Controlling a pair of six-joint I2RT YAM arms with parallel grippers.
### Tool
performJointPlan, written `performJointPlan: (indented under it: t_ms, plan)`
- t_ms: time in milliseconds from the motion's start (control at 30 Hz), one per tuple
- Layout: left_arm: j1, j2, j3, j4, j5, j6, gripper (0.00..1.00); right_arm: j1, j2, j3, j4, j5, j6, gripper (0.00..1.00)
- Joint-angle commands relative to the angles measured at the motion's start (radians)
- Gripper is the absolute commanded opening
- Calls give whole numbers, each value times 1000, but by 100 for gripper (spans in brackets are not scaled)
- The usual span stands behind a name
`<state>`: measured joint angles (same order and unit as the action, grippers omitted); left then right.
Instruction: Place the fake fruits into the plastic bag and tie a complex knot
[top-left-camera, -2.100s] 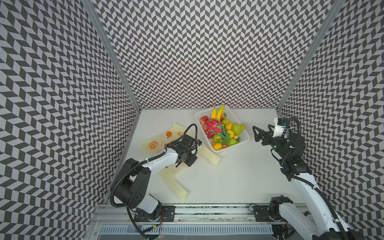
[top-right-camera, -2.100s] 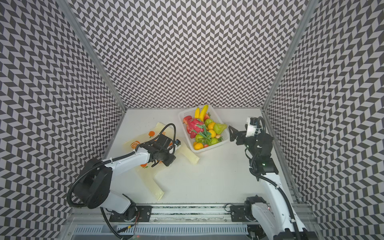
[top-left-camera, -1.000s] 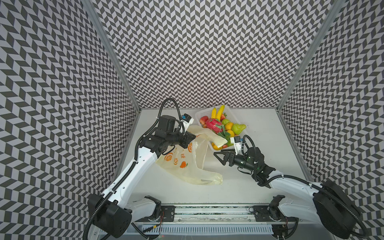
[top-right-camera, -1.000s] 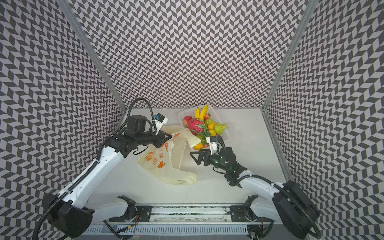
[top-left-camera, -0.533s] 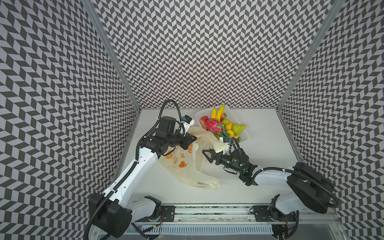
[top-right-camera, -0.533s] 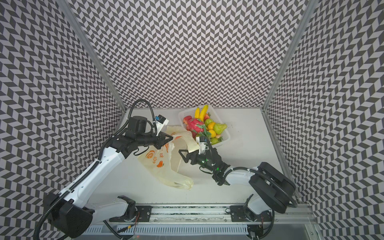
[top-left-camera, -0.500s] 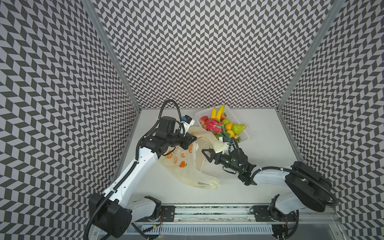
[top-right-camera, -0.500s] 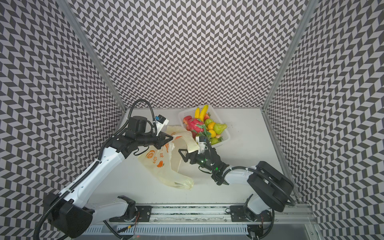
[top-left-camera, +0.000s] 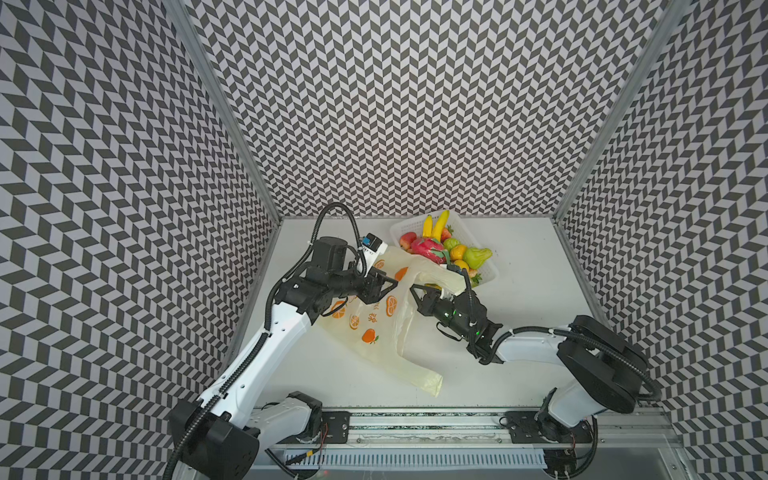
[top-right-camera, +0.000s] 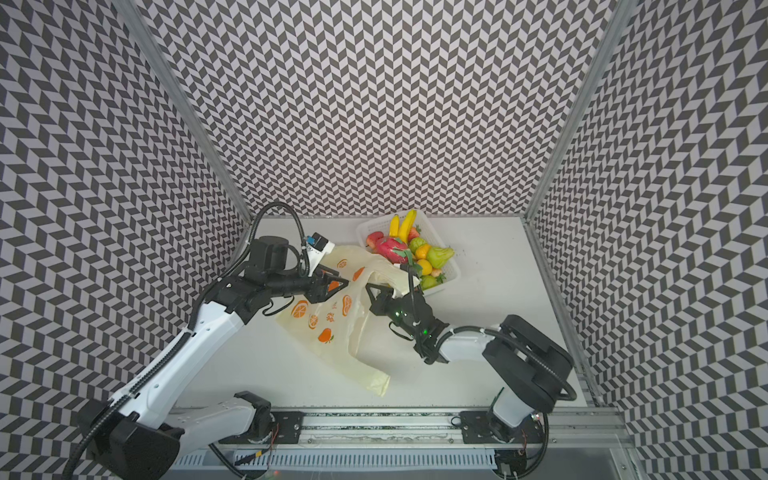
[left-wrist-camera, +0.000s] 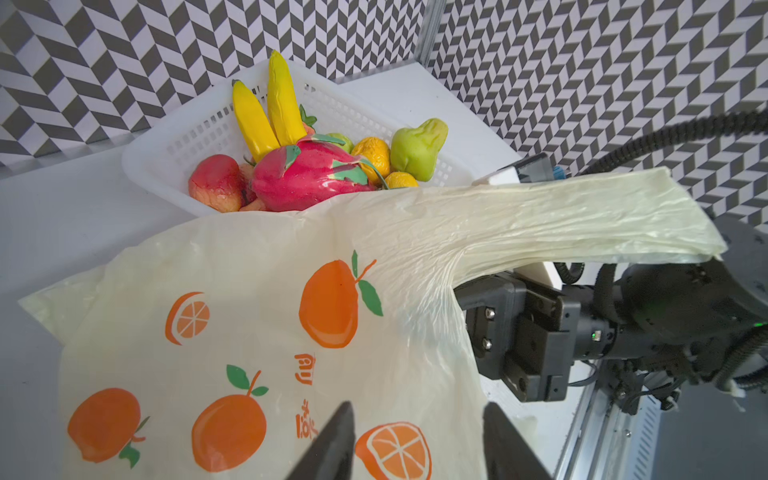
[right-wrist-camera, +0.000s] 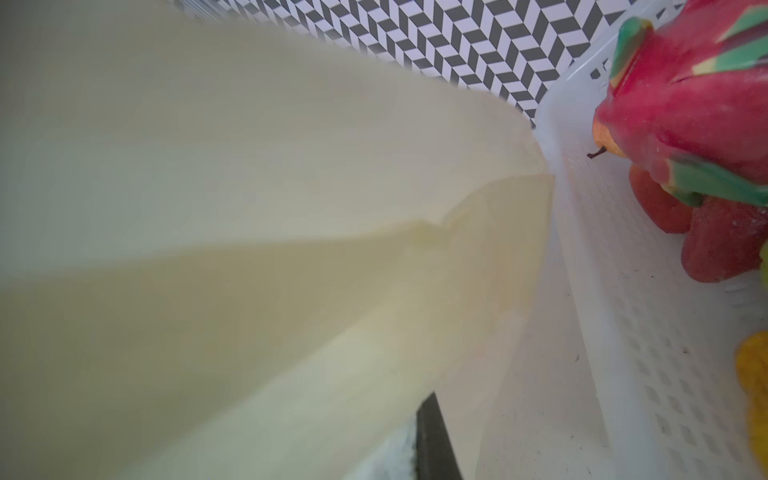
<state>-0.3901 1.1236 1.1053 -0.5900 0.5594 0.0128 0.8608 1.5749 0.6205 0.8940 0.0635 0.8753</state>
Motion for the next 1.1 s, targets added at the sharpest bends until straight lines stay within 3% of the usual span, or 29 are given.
performJointPlan:
  t_ms: [0, 267, 400, 633, 733, 1067]
  plan:
    - [-3, -102, -66, 79, 9, -49, 61, 6, -45, -9, 44, 12, -7, 0]
    - [-227, -309, -397, 249, -265, -177, 73, 7, -60, -23, 39, -1, 7, 0]
    - [-325, -268, -458, 326, -348, -230, 78, 9, -73, -24, 30, -1, 4, 0]
    - [-465, -106, -437, 418, -494, -263, 96, 10, -94, -31, 16, 15, 4, 0]
    - [-486, -64, -430, 452, -537, -264, 100, 11, -98, -34, 13, 13, 4, 0]
    - [-485, 8, -400, 524, -725, -273, 98, 13, -126, -48, -9, 15, -12, 0]
